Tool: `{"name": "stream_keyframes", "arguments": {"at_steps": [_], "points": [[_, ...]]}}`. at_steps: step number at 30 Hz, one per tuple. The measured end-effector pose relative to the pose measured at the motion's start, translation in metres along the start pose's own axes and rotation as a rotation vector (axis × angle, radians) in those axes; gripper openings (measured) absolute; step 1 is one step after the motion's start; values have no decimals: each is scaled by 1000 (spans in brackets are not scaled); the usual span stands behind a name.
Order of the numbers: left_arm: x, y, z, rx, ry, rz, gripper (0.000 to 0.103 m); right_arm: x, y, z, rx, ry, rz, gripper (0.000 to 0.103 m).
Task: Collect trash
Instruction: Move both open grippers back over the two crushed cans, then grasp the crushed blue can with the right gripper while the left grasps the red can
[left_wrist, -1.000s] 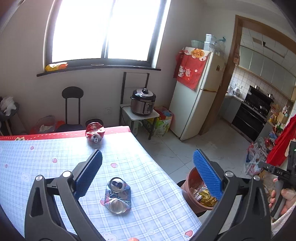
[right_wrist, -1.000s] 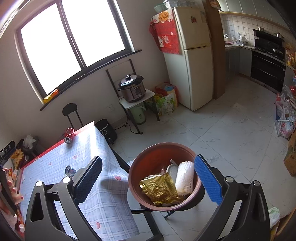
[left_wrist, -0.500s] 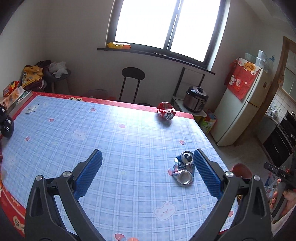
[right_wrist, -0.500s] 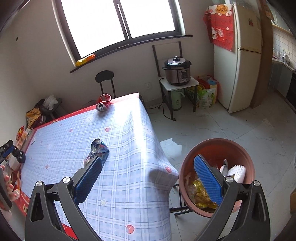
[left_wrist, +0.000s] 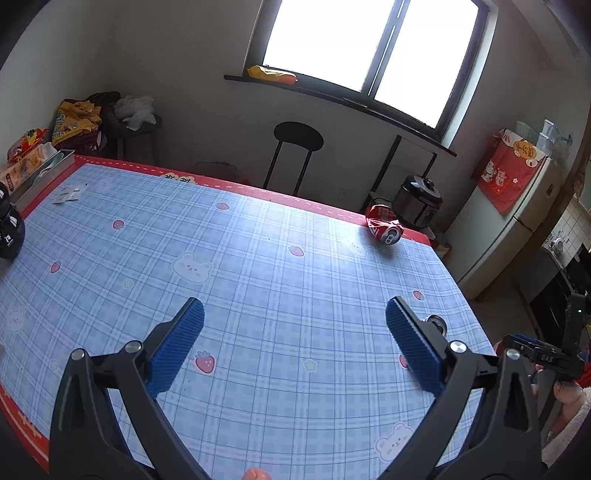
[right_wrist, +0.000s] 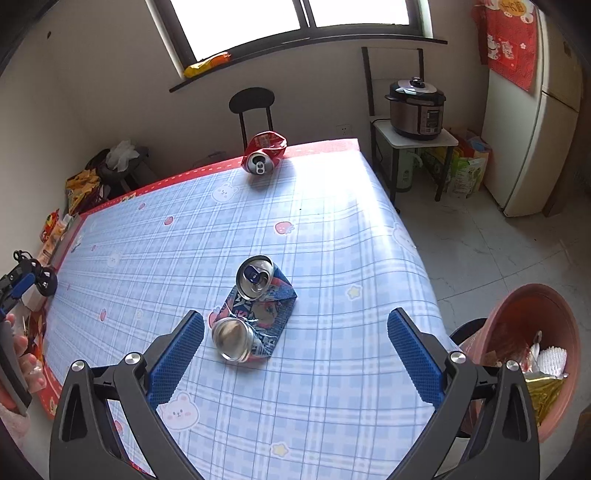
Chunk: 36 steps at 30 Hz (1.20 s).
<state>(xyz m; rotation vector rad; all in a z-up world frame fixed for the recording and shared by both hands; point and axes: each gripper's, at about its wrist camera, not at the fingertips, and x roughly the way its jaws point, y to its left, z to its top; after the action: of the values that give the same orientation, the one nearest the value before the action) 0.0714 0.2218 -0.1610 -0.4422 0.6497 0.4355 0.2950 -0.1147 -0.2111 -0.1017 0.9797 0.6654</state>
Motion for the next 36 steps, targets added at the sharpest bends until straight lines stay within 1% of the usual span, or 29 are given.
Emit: {"name": "stream_keyframes", "arguments": {"at_steps": [2, 4, 7, 10, 13, 16, 17, 18, 19, 20, 22, 24, 25, 26, 28, 32, 35, 36], "points": [[14, 14, 1, -6, 7, 4, 97, 24, 17, 8, -55, 22, -37, 97], [29, 27, 2, -11, 28, 13, 97, 47, 30, 14, -98, 50, -57, 97], [50, 45, 5, -28, 53, 16, 97, 81, 43, 19, -122, 97, -60, 97], [67, 57, 8, -44, 76, 8, 97, 108, 48, 20, -130, 129, -94, 97], [84, 60, 10, -40, 98, 0, 97, 128, 49, 18, -122, 178, -101, 90], [101, 57, 11, -35, 129, -24, 97, 139, 49, 12, -142, 207, -122, 84], [107, 54, 11, -32, 142, -34, 97, 139, 47, 11, -131, 199, -105, 82], [114, 50, 11, -28, 155, -46, 97, 138, 45, 11, -118, 199, -88, 78], [121, 44, 12, -24, 170, -61, 97, 137, 44, 10, -107, 196, -75, 76], [129, 39, 14, -20, 182, -77, 97, 134, 43, 11, -100, 188, -57, 65], [143, 25, 16, -12, 203, -109, 97, 128, 41, 11, -95, 180, -45, 64], [160, 6, 21, 8, 216, -129, 96, 117, 40, 14, -83, 146, -12, 63], [168, -4, 23, 20, 221, -149, 92, 111, 38, 15, -76, 129, -6, 63], [178, -15, 27, 31, 230, -169, 82, 104, 37, 16, -63, 110, 0, 62], [199, -38, 34, 52, 254, -191, 68, 92, 30, 19, -28, 73, 8, 61], [246, -90, 52, 80, 278, -294, 67, 73, 13, 22, 38, 19, -6, 60], [285, -130, 62, 77, 300, -351, 66, 63, -3, 23, 81, -9, -25, 59], [298, -141, 67, 72, 301, -354, 66, 60, -8, 23, 96, -18, -30, 59]]}}
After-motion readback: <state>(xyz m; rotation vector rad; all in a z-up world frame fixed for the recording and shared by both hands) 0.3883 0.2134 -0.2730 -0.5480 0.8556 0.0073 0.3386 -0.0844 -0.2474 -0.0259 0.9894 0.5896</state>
